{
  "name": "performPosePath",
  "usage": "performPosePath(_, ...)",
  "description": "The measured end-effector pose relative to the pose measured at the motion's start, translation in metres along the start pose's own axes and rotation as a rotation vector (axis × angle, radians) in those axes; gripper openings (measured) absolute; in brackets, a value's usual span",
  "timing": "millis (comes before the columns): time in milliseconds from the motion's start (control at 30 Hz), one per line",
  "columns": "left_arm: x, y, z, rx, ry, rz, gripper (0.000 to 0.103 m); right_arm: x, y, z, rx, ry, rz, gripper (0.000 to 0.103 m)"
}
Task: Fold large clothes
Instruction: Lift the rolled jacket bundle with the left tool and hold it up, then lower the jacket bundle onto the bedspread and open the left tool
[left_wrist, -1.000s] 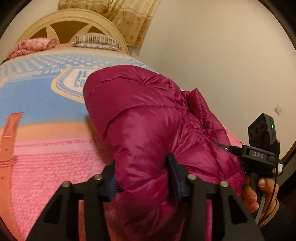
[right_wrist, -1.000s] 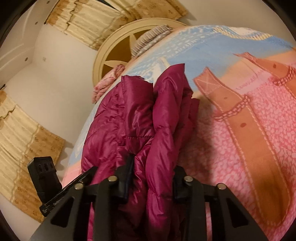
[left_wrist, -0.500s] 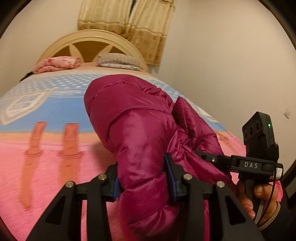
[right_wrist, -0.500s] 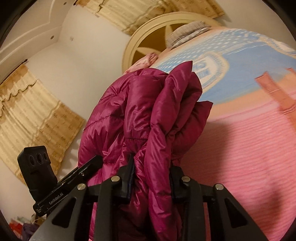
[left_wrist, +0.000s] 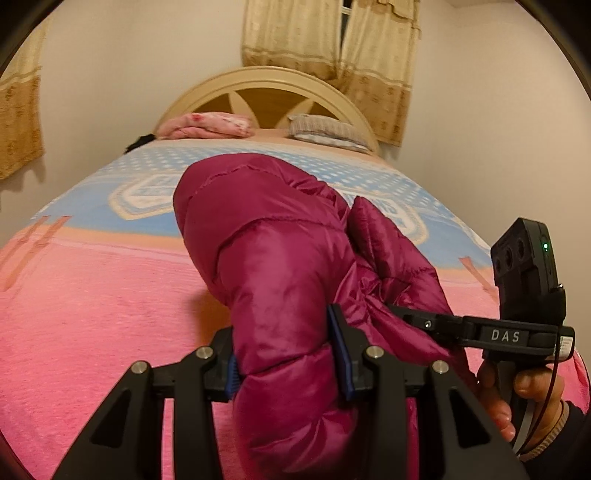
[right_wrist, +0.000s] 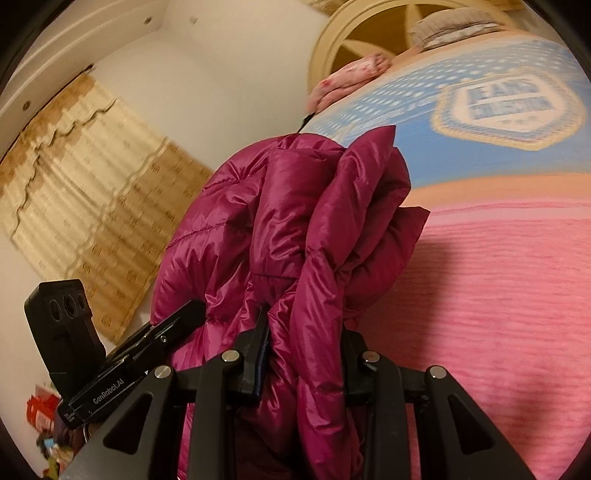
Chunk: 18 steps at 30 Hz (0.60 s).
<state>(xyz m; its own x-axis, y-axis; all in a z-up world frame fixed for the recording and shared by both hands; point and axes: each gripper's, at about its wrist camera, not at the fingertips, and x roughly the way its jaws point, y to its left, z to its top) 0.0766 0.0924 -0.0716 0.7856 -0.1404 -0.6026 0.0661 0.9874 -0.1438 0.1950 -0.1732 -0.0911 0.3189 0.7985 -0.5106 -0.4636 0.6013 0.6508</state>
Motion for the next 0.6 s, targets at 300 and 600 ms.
performPosePath(300,-0.024,0.046,-0.011,-0.040,-0.023,0.097,0.042,0.062,0.054,-0.005,-0.069,0.088,0.045,0.029)
performPosePath(600,-0.031,0.095,-0.023,-0.102,-0.022,0.178,0.040,0.126,0.096,-0.023,-0.113,0.178,0.086,0.029)
